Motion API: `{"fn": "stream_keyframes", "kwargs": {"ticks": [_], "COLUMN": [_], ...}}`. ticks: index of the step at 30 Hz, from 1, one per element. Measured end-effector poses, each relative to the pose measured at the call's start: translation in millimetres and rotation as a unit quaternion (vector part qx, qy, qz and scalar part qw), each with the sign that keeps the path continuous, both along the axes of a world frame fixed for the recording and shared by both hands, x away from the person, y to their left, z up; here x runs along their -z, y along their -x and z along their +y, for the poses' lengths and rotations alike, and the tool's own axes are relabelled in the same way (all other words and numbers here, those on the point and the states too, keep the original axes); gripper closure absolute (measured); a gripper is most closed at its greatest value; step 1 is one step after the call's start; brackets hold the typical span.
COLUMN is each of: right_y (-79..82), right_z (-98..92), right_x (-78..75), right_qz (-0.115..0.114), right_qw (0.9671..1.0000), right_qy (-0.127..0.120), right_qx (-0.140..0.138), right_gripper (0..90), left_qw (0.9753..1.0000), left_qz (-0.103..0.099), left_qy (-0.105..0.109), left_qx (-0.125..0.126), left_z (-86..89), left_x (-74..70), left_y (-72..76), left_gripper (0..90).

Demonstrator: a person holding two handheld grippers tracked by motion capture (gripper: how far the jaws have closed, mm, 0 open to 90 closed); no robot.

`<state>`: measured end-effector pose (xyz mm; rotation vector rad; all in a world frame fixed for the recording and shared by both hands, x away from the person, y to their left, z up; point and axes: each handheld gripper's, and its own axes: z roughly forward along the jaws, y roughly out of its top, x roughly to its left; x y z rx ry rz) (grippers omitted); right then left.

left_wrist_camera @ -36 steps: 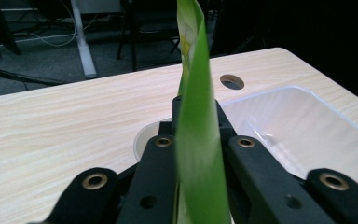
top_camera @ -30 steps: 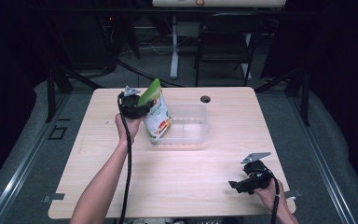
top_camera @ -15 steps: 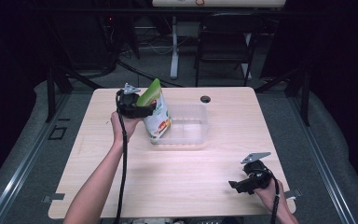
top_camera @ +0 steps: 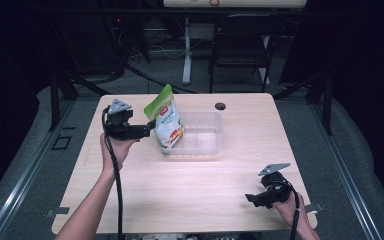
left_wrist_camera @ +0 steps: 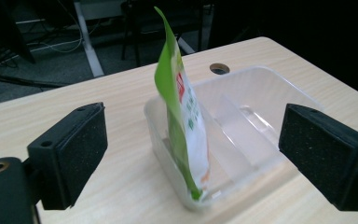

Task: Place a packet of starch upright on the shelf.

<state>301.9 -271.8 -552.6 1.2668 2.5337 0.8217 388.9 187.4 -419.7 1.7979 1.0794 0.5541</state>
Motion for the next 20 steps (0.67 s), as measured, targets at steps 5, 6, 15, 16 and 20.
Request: {"fn": "stream_keyframes", "kwargs": {"ticks": [5, 6, 15, 16, 20], "right_y": [-0.4, -0.3, 0.3, 0.0, 0.3], "right_z": [0.1, 0.3, 0.4, -0.2, -0.7], "right_x": [-0.6, -0.5, 0.8, 0.3, 0.1], "right_qz": [0.002, 0.001, -0.001, -0.001, -0.004], "right_qw": [0.9999, 0.9999, 1.0, 0.9999, 0.9999], "right_qy": [0.01, 0.01, 0.005, 0.009, 0.014], "right_qx": [-0.006, -0.005, -0.001, -0.005, -0.005], "right_gripper": [8.6, 8.6, 8.6, 8.6, 8.6], "left_qw": [0.9996, 0.9994, 0.9979, 0.9976, 0.9961], "left_qz": [0.013, 0.016, 0.053, 0.053, 0.066], "left_qy": [-0.024, -0.029, -0.037, -0.045, -0.059], "left_qx": [0.006, 0.007, 0.005, 0.005, 0.005], "left_z": [11.3, 13.5, 26.2, 26.5, 26.8], "left_x": [13.7, 16.4, 50.1, 53.5, 66.5], "left_y": [29.5, 34.4, 67.1, 69.0, 68.7], "left_gripper": [6.6, 6.3, 6.1, 6.2, 6.3]}}
